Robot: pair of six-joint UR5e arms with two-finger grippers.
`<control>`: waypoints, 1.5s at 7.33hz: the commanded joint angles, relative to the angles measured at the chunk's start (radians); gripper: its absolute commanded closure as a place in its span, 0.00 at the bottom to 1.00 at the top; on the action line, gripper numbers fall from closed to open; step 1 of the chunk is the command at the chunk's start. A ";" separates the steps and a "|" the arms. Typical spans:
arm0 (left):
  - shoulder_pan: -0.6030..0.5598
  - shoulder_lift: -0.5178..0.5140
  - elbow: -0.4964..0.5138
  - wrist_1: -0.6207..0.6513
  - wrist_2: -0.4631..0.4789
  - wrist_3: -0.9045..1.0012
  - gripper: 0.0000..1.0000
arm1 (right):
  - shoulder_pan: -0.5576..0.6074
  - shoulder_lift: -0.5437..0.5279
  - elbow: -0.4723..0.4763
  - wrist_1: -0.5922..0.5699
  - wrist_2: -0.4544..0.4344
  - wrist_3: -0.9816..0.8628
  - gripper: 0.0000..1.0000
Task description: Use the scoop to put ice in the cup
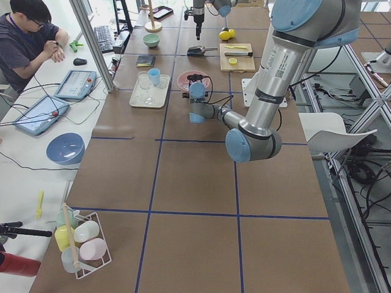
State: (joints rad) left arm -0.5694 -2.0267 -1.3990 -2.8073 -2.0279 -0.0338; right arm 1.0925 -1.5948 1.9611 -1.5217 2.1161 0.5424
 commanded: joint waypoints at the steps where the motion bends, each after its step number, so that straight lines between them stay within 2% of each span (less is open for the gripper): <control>1: -0.018 0.002 0.000 0.002 0.000 -0.002 0.00 | 0.209 -0.065 -0.048 -0.005 0.092 -0.329 0.00; 3: -0.050 0.003 0.000 0.003 -0.002 -0.005 0.00 | 0.373 -0.128 -0.057 -0.098 0.108 -0.653 0.00; 5: -0.099 0.005 0.000 0.014 0.000 -0.018 0.00 | 0.447 -0.180 -0.057 -0.140 0.140 -0.699 0.00; 7: -0.202 0.069 0.000 0.061 -0.011 -0.014 0.00 | 0.451 -0.183 -0.059 -0.140 0.165 -0.687 0.00; 9: -0.358 0.074 -0.009 0.289 -0.136 -0.011 0.00 | 0.451 -0.183 -0.100 -0.134 0.194 -0.685 0.00; 10: -0.432 0.082 -0.011 0.389 -0.178 -0.011 0.00 | 0.451 -0.183 -0.102 -0.132 0.194 -0.685 0.00; 11: -0.501 0.133 -0.037 0.458 -0.192 -0.012 0.00 | 0.451 -0.185 -0.102 -0.132 0.193 -0.685 0.00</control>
State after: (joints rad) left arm -0.9859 -1.9338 -1.4158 -2.4466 -2.1873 -0.0451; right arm 1.5432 -1.7784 1.8626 -1.6546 2.3073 -0.1428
